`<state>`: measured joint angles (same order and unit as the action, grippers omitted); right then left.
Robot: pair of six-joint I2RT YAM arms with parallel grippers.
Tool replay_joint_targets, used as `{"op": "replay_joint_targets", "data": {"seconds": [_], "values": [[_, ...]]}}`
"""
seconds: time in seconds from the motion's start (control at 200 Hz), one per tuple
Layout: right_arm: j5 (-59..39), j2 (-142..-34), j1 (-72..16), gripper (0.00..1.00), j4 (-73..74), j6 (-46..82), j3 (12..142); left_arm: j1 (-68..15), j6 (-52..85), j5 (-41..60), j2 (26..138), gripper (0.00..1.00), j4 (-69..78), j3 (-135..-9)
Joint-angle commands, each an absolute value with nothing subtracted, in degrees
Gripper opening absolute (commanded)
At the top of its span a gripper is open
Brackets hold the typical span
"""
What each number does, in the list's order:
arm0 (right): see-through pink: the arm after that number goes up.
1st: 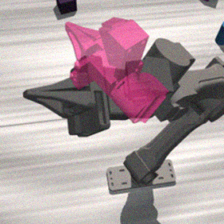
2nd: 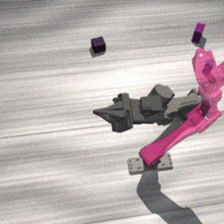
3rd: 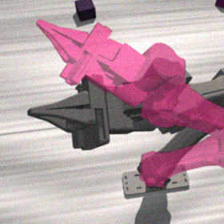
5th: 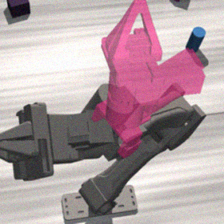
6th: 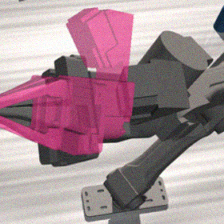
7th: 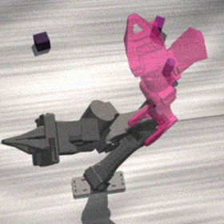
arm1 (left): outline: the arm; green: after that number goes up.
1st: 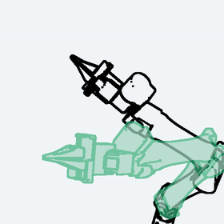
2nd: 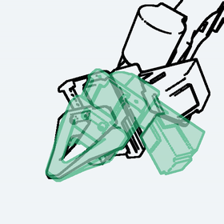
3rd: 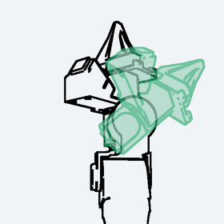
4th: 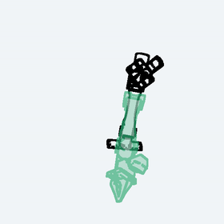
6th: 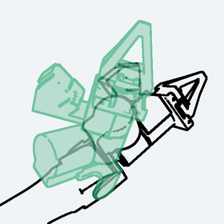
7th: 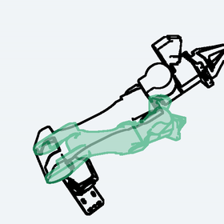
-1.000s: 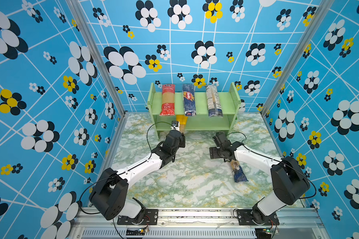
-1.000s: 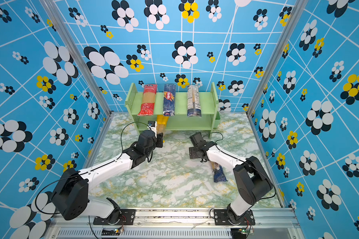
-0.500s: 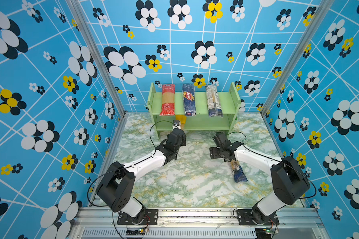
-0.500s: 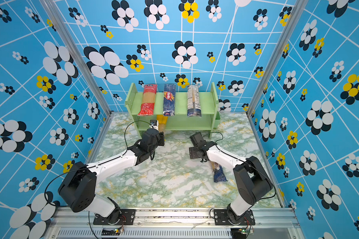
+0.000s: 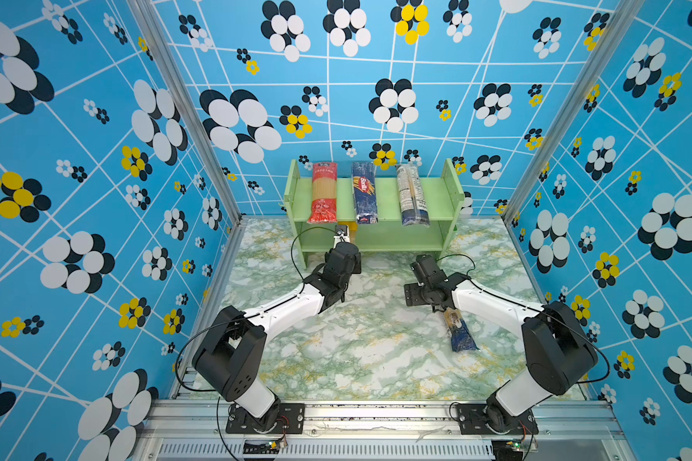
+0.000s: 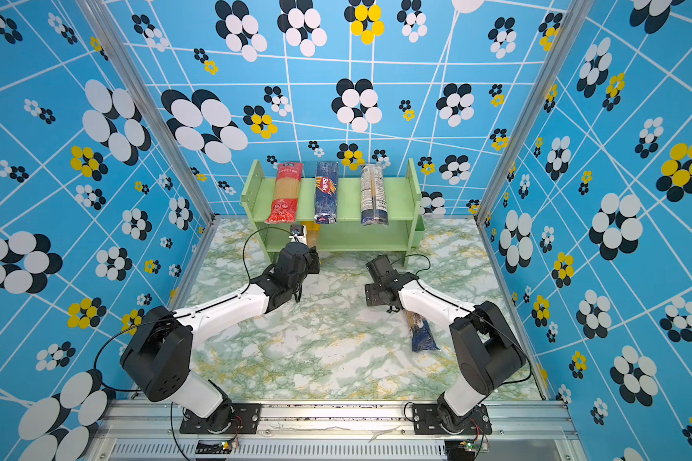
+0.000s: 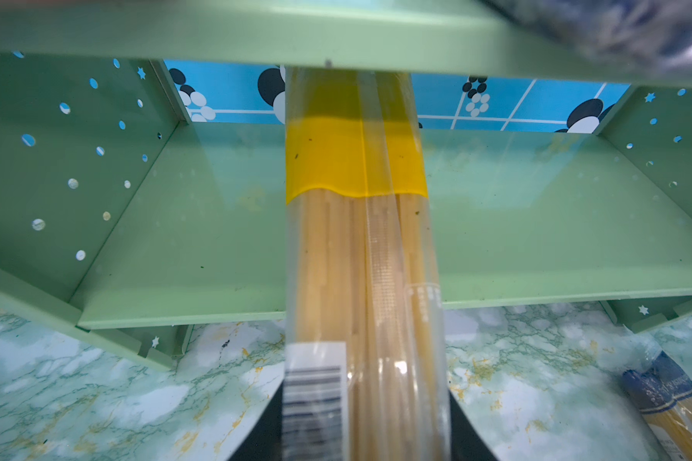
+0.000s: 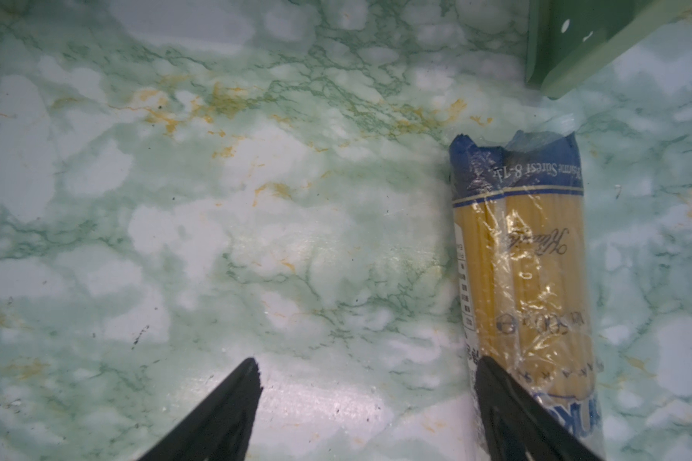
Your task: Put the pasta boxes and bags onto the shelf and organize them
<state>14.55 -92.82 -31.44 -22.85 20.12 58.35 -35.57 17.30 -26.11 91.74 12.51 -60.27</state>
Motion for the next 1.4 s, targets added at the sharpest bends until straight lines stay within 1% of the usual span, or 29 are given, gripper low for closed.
{"op": "replay_joint_targets", "data": {"seconds": [0.0, 0.845, 1.395], "values": [[15.4, -92.1, -31.0, 0.87, -22.8, 19.7, 59.1, -35.1, 16.2, -29.1, 91.9, 0.0, 22.3, -65.1], [15.9, -91.9, -31.0, 0.87, -22.5, 19.8, 58.3, -34.1, 15.6, -32.6, 97.9, 0.0, 25.1, -67.4], [16.1, -92.1, -30.9, 0.87, -22.5, 19.8, 58.5, -32.9, 14.7, -31.1, 100.0, 0.0, 26.1, -69.1]]}}
